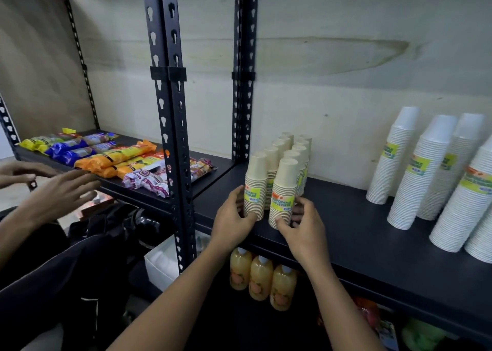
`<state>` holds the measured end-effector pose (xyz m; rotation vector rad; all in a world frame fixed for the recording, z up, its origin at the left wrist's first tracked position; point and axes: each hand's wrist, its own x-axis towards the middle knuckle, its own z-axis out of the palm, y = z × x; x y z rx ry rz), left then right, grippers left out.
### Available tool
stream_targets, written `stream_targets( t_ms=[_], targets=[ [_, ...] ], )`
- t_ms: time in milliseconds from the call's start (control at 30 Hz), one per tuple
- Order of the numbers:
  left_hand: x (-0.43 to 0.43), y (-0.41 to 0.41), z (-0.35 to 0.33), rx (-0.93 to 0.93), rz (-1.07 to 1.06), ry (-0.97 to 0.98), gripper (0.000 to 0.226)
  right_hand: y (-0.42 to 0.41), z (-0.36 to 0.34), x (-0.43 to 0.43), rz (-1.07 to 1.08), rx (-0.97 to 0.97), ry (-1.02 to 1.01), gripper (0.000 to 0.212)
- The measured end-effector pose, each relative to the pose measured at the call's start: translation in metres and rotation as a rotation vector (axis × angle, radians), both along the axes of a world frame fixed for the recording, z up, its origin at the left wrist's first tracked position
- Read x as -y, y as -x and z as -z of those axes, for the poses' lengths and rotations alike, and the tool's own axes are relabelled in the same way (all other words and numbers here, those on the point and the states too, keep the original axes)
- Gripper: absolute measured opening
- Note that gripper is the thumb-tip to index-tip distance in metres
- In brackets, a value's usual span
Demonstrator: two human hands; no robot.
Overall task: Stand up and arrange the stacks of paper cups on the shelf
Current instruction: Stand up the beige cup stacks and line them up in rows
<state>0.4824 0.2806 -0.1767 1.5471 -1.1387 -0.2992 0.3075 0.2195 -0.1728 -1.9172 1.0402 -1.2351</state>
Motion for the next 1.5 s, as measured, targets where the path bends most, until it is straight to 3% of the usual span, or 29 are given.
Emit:
stream_targets(
  t_ms=[200, 567, 833, 1167, 1333, 1500],
  targets=[
    [0.000, 0.004, 0.003, 0.078, -0.091, -0.009, 0.062, -0.002, 0.003, 0.000, 0.023, -0.005, 0.016, 0.051],
    [0.001, 0.005, 0.005, 0.172, -0.129, -0.018, 0.058, -0.006, 0.003, -0.005, 0.054, -0.035, 0.072, 0.049],
    [0.001, 0.002, 0.007, 0.129, -0.111, 0.021, 0.061, -0.010, 0.001, -0.007, 0.105, -0.078, 0.082, 0.047],
    [0.000, 0.000, 0.007, 0.124, -0.073, 0.011, 0.060, -0.011, 0.000, -0.009, 0.128, -0.139, 0.100, 0.050],
    [-0.003, 0.000, 0.007, 0.022, -0.077, 0.037, 0.076, -0.007, 0.001, -0.004, 0.067, -0.093, 0.031, 0.069],
    [-0.023, 0.019, 0.005, -0.004, -0.201, 0.132, 0.024, 0.002, -0.005, 0.003, 0.020, -0.079, -0.044, 0.073]
  ],
)
